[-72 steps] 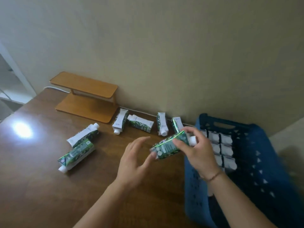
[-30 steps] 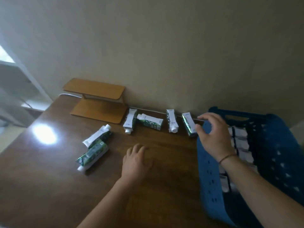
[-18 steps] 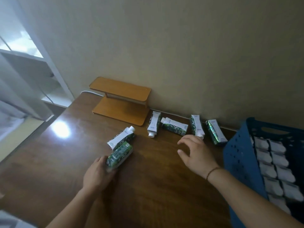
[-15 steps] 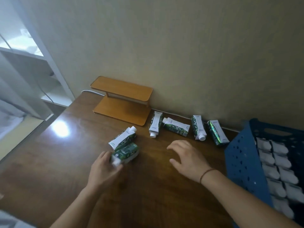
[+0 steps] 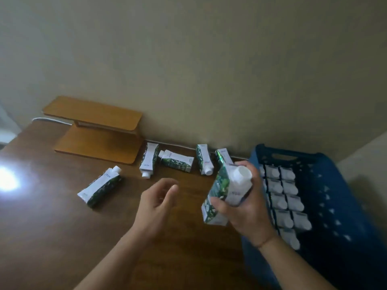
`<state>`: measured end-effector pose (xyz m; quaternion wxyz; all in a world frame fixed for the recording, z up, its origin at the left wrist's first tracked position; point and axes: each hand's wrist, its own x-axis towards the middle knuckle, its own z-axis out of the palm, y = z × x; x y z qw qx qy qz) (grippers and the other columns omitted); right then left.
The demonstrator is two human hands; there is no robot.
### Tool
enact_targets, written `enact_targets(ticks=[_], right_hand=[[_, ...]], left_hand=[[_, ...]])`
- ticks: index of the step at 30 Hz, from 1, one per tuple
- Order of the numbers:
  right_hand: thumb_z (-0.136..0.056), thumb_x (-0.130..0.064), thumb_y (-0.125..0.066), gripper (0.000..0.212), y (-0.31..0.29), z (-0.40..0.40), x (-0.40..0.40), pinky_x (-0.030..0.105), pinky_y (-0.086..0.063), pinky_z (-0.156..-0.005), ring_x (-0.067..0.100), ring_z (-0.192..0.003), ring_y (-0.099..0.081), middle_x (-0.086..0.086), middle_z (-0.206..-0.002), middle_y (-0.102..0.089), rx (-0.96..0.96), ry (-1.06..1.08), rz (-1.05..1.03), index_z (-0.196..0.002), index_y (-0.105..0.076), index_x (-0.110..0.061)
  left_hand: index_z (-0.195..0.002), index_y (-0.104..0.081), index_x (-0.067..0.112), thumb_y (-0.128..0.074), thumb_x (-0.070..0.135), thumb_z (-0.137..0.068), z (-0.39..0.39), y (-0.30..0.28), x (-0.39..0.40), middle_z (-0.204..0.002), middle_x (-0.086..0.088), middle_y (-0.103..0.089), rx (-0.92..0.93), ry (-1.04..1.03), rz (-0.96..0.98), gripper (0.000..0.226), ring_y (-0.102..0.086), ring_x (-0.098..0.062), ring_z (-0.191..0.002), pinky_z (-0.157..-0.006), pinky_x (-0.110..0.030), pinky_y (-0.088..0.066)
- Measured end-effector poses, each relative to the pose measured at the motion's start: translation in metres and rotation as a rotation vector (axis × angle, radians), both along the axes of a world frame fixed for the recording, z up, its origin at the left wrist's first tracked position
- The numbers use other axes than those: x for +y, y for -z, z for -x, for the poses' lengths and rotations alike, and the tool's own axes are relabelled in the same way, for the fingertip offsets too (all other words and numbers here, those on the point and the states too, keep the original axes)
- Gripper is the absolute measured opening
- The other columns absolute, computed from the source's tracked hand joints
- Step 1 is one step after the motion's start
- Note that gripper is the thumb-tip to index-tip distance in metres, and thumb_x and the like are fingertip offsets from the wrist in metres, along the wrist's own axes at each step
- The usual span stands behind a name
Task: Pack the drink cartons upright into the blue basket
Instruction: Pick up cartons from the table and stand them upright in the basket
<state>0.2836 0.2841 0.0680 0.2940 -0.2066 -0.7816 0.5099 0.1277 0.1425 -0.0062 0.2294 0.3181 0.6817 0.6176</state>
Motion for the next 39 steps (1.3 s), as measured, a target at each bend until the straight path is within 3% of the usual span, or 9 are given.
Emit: enact_targets(ticks=[5,8,11,14,19,26,30,33,39], right_hand=[[-0.06,-0.033,-0.067,0.051,-0.038,-0.098,0.063,0.009,-0.045,-0.06,-0.006,-0.072,-0.055,-0.031,-0.091,-0.056,0.042,0.22,-0.231,-0.105,-0.045,-0.029],[-0.052,-0.051,-0.075,0.055,-0.042,-0.152,0.089,0.019,-0.048,-0.056,0.001,-0.072,-0.057,-0.026,-0.09,-0.058,-0.176,0.276,-0.262,-0.099,-0.046,-0.048],[-0.045,-0.077,-0.074,0.065,-0.033,-0.192,0.104,0.028,-0.052,-0.053,0.011,-0.074,-0.062,-0.014,-0.087,-0.063,-0.366,0.295,-0.215,-0.095,-0.045,-0.047],[-0.051,-0.064,-0.079,0.062,-0.019,-0.212,0.122,0.026,-0.054,-0.053,0.007,-0.071,-0.063,-0.003,-0.078,-0.064,-0.625,0.256,-0.232,-0.096,-0.046,-0.037],[-0.058,-0.043,-0.086,0.054,0.032,-0.215,0.141,0.021,-0.048,-0.076,0.001,-0.087,-0.051,-0.012,-0.103,-0.048,-0.935,0.074,-0.25,-0.093,-0.047,-0.032],[-0.062,-0.025,-0.086,0.134,0.062,-0.207,0.144,0.034,-0.046,-0.1,0.013,-0.116,-0.052,-0.006,-0.137,-0.046,-0.991,-0.058,0.022,-0.144,0.018,-0.043],[-0.057,-0.034,-0.088,0.145,0.055,-0.207,0.151,0.033,-0.04,-0.107,0.014,-0.126,-0.047,-0.004,-0.151,-0.037,-1.154,-0.171,0.007,-0.142,0.028,-0.043],[-0.063,-0.037,-0.084,0.13,0.036,-0.2,0.154,0.029,-0.038,-0.108,0.013,-0.131,-0.039,-0.005,-0.155,-0.021,-1.221,-0.16,-0.128,-0.148,0.015,-0.042],[-0.081,-0.044,-0.068,0.092,-0.002,-0.166,0.138,0.02,-0.024,-0.112,0.008,-0.137,-0.021,-0.017,-0.152,-0.007,-1.219,-0.174,-0.334,-0.15,-0.007,-0.037]], left_hand=[[-0.1,-0.066,0.033,-0.055,0.041,-0.093,-0.047,0.01,0.049,-0.087,0.009,-0.069,-0.049,0.191,0.134,0.015,-0.068,-0.01,-0.08,-0.067,-0.027,-0.052],[-0.102,-0.066,0.03,-0.052,0.046,-0.093,-0.071,0.007,0.074,-0.089,0.008,-0.069,-0.099,0.235,0.133,0.024,-0.068,-0.01,-0.082,-0.069,-0.026,-0.052],[-0.102,-0.066,0.028,-0.05,0.049,-0.094,-0.089,0.005,0.093,-0.089,0.005,-0.069,-0.11,0.25,0.118,0.028,-0.068,-0.013,-0.081,-0.067,-0.027,-0.053],[-0.099,-0.067,0.027,-0.05,0.051,-0.09,-0.104,0.003,0.108,-0.087,0.004,-0.07,-0.132,0.233,0.111,0.031,-0.068,-0.014,-0.078,-0.066,-0.028,-0.053],[-0.098,-0.07,0.021,-0.052,0.038,-0.096,-0.118,0.006,0.124,-0.083,0.0,-0.071,-0.182,0.133,0.109,0.025,-0.067,-0.017,-0.069,-0.063,-0.033,-0.055],[-0.096,-0.07,0.014,-0.05,0.027,-0.101,-0.13,0.014,0.128,-0.084,-0.006,-0.069,-0.157,0.067,0.162,0.024,-0.065,-0.019,-0.069,-0.064,-0.036,-0.052],[-0.103,-0.065,0.031,-0.063,0.038,-0.093,-0.104,0.033,0.112,-0.114,0.003,-0.066,0.194,0.037,0.455,0.013,-0.062,-0.013,-0.104,-0.082,-0.033,-0.056],[-0.128,-0.058,0.027,-0.07,0.041,-0.087,-0.046,0.042,0.077,-0.145,-0.005,-0.046,0.493,-0.099,0.759,0.045,-0.042,-0.03,-0.133,-0.103,-0.047,-0.046],[-0.149,-0.032,0.019,-0.074,0.044,-0.082,0.081,0.051,-0.012,-0.158,-0.017,-0.023,0.507,-0.399,1.124,0.083,-0.024,-0.043,-0.141,-0.113,-0.058,-0.028]])
